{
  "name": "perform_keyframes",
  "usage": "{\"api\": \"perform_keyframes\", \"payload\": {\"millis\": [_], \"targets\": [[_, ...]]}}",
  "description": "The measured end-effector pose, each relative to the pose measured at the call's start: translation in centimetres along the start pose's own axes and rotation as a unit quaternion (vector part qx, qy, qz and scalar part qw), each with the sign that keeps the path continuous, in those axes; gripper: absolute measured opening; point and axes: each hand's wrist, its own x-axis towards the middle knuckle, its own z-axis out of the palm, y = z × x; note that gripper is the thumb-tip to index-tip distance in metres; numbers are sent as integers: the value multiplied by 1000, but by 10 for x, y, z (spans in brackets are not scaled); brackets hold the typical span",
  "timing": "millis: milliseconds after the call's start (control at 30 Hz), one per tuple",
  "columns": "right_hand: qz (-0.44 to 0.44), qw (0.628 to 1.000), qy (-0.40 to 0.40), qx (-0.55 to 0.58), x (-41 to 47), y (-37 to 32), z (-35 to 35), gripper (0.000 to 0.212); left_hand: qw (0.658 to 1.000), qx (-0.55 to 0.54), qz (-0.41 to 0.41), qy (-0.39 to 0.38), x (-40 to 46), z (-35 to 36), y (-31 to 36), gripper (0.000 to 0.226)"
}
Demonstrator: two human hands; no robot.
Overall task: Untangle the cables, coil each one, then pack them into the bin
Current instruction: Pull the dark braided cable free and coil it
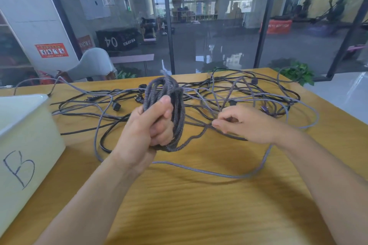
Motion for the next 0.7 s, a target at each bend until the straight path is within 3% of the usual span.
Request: {"api": "perform_keyframes", "payload": {"millis": [167, 367, 533, 600, 700], "targets": [[-12, 998, -55, 0, 4, -13, 16, 44, 997, -61, 25, 43, 2, -6, 7, 36], [-61, 984, -88, -140, 14, -34, 44, 45, 994, -107, 19, 19, -3, 8, 6, 34], [-67, 976, -109, -175, 20, -41, 55, 50, 994, -108, 9, -13, -6, 9, 2, 34], [-81, 974, -96, -188, 21, -43, 60, 54, 994, -107, -3, -35, -6, 9, 0, 35], [-98, 972, 2, -214, 22, -44, 58, 53, 992, -89, -27, -90, -6, 7, -3, 35]]}}
